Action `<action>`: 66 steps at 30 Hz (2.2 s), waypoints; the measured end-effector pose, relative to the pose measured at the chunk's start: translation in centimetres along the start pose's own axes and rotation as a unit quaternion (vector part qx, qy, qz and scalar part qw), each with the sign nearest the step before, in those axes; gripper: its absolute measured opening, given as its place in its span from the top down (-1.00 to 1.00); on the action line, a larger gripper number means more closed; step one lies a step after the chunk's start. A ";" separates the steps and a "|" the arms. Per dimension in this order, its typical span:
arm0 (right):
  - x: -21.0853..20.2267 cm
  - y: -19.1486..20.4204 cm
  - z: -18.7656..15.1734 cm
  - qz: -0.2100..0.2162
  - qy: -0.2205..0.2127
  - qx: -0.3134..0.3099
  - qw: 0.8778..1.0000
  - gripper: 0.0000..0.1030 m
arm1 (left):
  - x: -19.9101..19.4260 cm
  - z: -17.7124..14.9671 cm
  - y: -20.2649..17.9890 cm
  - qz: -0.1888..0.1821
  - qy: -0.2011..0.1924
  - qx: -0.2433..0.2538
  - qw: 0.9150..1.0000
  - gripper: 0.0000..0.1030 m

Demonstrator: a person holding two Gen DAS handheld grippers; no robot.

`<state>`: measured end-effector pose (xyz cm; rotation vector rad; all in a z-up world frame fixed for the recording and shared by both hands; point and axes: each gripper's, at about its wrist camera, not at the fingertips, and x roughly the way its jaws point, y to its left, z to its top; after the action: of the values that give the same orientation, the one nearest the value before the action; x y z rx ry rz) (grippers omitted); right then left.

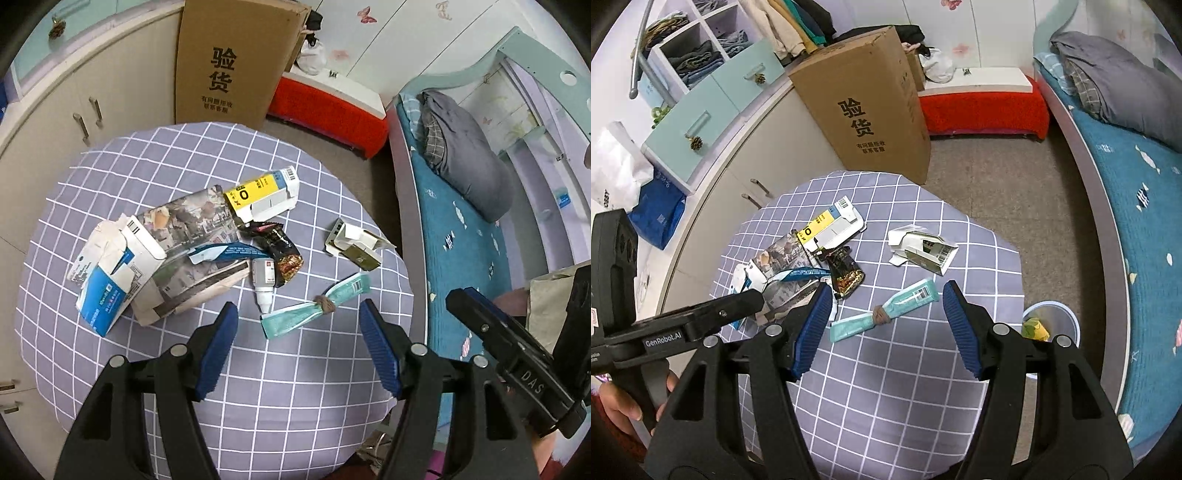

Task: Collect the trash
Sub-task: 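Grasp black snack wrapper with left tool while right tool grasps white-green box, then carry the black wrapper and white-green box with both tools to the basin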

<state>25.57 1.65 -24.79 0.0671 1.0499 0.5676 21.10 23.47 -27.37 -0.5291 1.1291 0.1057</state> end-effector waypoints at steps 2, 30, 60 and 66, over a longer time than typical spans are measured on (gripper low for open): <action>0.5 -0.2 0.4 -0.006 0.005 -0.004 1.000 -0.23 | 0.8 0.4 -0.2 -0.002 0.009 0.005 1.000 -0.29; 16.7 -4.3 5.6 0.056 0.159 -0.154 0.974 -0.36 | 16.1 6.4 -1.2 0.130 0.094 -0.046 0.986 -0.19; 8.9 -2.6 3.7 0.050 0.104 -0.063 0.991 -0.01 | 6.4 3.3 0.1 0.040 0.024 -0.038 0.998 0.57; 4.1 -2.2 1.7 0.040 0.053 0.004 0.998 -0.01 | 3.3 1.2 -3.0 0.002 0.014 0.038 0.999 0.57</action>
<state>29.40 2.09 -27.85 0.0882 1.1574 0.6454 24.58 20.80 -28.79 -0.4613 1.1572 0.0590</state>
